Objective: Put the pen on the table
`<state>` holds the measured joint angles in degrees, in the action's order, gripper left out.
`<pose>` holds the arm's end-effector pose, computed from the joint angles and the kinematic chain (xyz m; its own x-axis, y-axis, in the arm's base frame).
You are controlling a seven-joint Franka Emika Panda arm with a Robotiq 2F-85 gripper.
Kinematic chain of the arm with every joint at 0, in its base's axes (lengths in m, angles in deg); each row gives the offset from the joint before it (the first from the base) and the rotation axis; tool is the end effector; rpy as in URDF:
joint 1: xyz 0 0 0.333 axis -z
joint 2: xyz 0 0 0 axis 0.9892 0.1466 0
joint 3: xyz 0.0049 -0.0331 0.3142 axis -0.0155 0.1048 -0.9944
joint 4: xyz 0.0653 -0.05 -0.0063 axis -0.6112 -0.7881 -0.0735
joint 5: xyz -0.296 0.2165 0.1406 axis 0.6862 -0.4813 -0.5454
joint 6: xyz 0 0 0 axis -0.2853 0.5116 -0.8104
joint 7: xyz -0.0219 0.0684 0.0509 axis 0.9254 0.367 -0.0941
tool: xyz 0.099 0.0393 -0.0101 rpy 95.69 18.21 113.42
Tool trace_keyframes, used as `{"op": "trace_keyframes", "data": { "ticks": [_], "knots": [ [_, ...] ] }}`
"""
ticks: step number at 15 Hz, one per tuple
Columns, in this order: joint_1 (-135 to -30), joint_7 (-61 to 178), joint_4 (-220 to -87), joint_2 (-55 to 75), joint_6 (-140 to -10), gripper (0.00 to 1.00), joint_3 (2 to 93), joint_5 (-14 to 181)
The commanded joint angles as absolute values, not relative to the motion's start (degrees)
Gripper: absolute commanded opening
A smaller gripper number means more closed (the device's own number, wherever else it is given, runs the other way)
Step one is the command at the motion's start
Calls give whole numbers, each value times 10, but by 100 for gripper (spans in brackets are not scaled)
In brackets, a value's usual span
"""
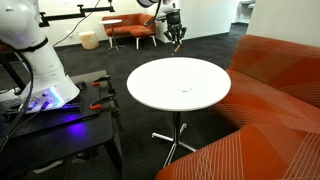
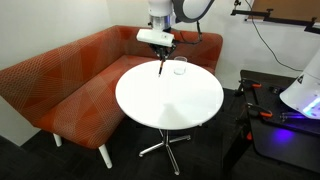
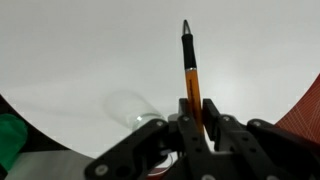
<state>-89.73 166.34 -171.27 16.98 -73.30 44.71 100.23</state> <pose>0.6200 0.0742 0.2824 -0.0319 -0.9677 0.2499 -0.9979 0.0169 -0.0618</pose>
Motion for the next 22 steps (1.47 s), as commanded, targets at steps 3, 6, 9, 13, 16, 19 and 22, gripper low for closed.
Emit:
{"op": "trace_keyframes", "data": {
  "ticks": [3, 6, 9, 13, 16, 19, 22],
  "knots": [
    [-904, 1562, -1634, 237, -725, 4, 433, 936],
    [-899, 1499, -1606, 260, -711, 4, 425, 891],
    [-900, 1444, -1585, 273, -687, 4, 425, 852],
    [-906, 1394, -1568, 280, -641, 4, 430, 831],
    [-906, 1351, -1555, 285, -601, 4, 429, 831],
    [-911, 1298, -1545, 291, -565, 4, 431, 842],
    [-914, 1242, -1535, 298, -539, 4, 432, 846]
  ]
}}
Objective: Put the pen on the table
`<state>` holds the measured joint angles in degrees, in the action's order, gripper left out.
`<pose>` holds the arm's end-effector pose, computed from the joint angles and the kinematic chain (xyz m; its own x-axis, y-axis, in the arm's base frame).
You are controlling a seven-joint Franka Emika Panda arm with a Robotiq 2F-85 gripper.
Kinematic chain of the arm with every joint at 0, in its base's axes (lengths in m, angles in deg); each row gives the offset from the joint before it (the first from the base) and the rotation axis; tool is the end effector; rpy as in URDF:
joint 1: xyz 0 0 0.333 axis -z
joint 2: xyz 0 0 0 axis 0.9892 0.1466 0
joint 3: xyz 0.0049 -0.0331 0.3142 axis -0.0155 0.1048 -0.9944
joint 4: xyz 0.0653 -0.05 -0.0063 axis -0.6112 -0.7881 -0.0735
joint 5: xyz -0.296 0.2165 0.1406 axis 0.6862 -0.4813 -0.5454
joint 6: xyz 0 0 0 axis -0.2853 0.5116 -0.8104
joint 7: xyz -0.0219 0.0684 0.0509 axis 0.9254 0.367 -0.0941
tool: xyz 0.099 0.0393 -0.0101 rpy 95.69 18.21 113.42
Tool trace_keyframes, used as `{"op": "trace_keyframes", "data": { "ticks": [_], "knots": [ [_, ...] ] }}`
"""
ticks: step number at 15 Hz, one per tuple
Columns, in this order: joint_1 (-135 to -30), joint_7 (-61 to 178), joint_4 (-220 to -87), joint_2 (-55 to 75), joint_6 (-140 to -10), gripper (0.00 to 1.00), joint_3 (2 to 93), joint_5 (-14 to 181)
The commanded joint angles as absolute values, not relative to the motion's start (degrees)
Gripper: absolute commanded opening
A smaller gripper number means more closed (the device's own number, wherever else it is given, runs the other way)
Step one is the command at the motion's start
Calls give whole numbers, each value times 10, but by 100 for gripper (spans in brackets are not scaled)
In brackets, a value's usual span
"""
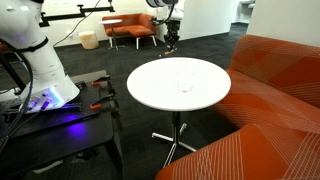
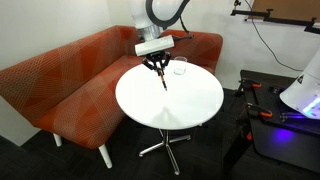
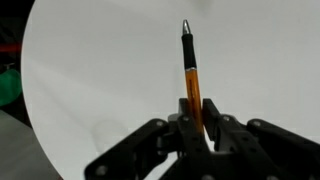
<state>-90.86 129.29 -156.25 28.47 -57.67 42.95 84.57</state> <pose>0.6488 0.1123 0.2419 0.4541 -0.8909 -0.0077 -0.8678 -0.4442 0.2229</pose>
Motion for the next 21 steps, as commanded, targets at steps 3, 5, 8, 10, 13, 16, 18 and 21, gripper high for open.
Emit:
{"op": "trace_keyframes", "data": {
  "ticks": [3, 5, 8, 10, 13, 16, 18, 21],
  "knots": [
    [-912, 1175, -1522, 308, -513, 4, 432, 847],
    [-910, 1129, -1513, 316, -495, 41, 432, 844],
    [-914, 1105, -1496, 326, -466, 57, 441, 844],
    [-915, 1104, -1490, 329, -459, 73, 445, 843],
    [-919, 1110, -1490, 326, -457, 95, 450, 845],
    [-919, 1116, -1495, 322, -464, 100, 451, 842],
    [-918, 1114, -1503, 323, -479, 100, 450, 841],
    [-918, 1114, -1503, 323, -479, 100, 450, 841]
  ]
}}
